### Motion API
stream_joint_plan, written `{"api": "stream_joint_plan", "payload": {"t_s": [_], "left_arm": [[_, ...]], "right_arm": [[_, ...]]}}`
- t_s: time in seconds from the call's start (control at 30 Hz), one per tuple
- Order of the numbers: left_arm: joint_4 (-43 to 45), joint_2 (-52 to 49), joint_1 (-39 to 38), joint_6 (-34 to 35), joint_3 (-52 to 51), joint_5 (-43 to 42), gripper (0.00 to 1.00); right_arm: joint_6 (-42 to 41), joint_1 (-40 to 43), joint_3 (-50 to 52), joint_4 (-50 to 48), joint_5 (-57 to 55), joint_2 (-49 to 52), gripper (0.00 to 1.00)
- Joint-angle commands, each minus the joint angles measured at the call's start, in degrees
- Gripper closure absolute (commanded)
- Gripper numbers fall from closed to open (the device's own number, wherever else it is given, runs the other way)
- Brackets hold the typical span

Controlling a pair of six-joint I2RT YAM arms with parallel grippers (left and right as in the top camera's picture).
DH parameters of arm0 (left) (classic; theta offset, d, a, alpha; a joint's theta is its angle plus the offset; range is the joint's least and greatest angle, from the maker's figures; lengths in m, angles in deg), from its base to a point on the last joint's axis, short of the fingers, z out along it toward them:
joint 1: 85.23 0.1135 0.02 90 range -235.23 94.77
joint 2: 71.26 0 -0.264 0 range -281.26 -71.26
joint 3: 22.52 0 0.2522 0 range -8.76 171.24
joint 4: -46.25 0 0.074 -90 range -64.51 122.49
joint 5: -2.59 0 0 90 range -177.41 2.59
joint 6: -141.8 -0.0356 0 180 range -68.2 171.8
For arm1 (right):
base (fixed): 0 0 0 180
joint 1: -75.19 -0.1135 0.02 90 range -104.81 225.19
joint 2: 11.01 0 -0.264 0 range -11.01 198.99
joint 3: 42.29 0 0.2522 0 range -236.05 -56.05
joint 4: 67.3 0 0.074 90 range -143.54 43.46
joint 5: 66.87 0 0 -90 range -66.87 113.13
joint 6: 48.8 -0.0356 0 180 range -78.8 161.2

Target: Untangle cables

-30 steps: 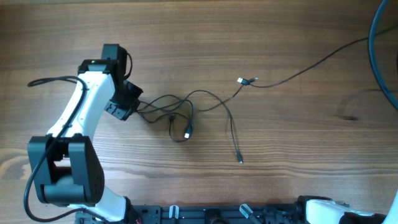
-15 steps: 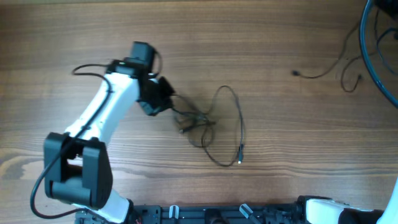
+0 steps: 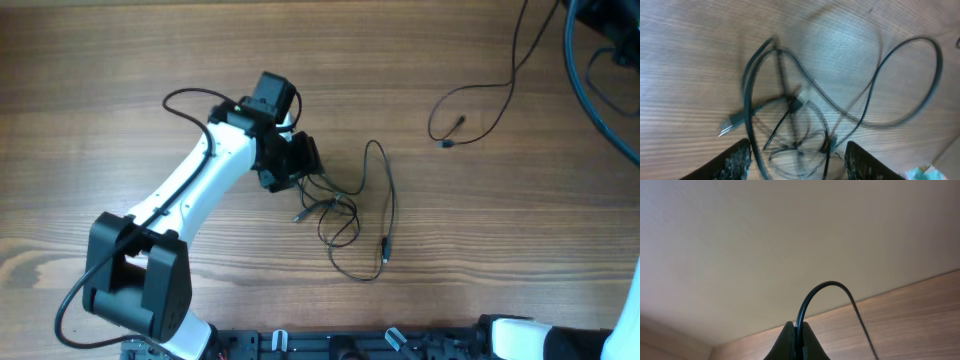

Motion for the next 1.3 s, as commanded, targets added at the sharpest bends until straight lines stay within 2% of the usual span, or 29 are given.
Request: {"api": "stream_joint_plan", "payload": {"t_s": [0.0, 0.13, 0.23, 0.3, 0.37, 0.47, 0.57, 0.6, 0.7, 0.87, 0.93, 1.07, 1.2, 1.27], "left_arm": [[-3.78, 1.07, 2.05, -5.95, 9.35, 0.72, 0.37], [-6.54, 4.94, 2.05, -6.40, 16.33, 0.68, 0.34], [-5.27, 9.03, 2.14, -4.68, 16.44, -1.42, 0.34], [-4.00, 11.78, 2.95, 4.81, 16.46, -3.08, 0.34], [-0.15, 14.88, 3.96, 13.57, 16.46, -9.64, 0.26], [4.94, 17.20, 4.20, 22.60, 16.46, -11.50, 0.13], [7.48, 17.77, 4.20, 35.12, 16.46, -16.02, 0.13], [8.79, 17.75, 4.20, 41.31, 16.46, -18.86, 0.14], [13.79, 17.77, 4.20, 48.00, 16.46, -19.69, 0.17], [26.93, 17.77, 4.20, 56.72, 16.46, -23.15, 0.19], [28.33, 17.77, 4.20, 61.48, 16.46, -23.04, 0.17], [31.19, 17.70, 4.17, 65.57, 16.46, -23.02, 0.18], [31.28, 17.64, 4.13, 66.27, 16.44, -22.14, 0.32], [30.99, 17.64, 4.02, 66.27, 16.44, -22.18, 0.46]], "right_arm": [[-0.24, -0.13, -0.72, 0.04, 8.87, 3.23, 0.96], [-0.02, -0.13, -0.70, 1.92, 19.61, 6.19, 0.96], [6.38, -0.57, -0.70, 3.52, 30.27, 7.74, 0.96], [12.81, -2.14, -0.70, 5.51, 35.21, 8.28, 0.96], [22.43, -5.16, -0.70, 10.82, 35.45, 8.66, 0.96], [31.39, -9.22, -0.70, 15.98, 35.65, 8.72, 0.96], [36.68, -13.29, -0.70, 17.86, 35.60, 8.72, 0.96], [37.53, -14.69, -0.70, 17.77, 35.39, 8.74, 0.96], [37.55, -15.21, -0.70, 17.94, 35.36, 8.74, 0.96], [38.99, -15.21, -0.59, 21.18, 32.41, 8.74, 0.95], [38.99, -15.52, -0.59, 21.46, 32.44, 8.74, 0.96], [38.75, -18.86, -0.59, 19.52, 32.37, 8.74, 0.96], [38.62, -21.57, -0.59, 18.82, 32.39, 8.74, 0.96], [38.60, -22.45, -0.59, 18.16, 32.39, 8.74, 0.96]]}}
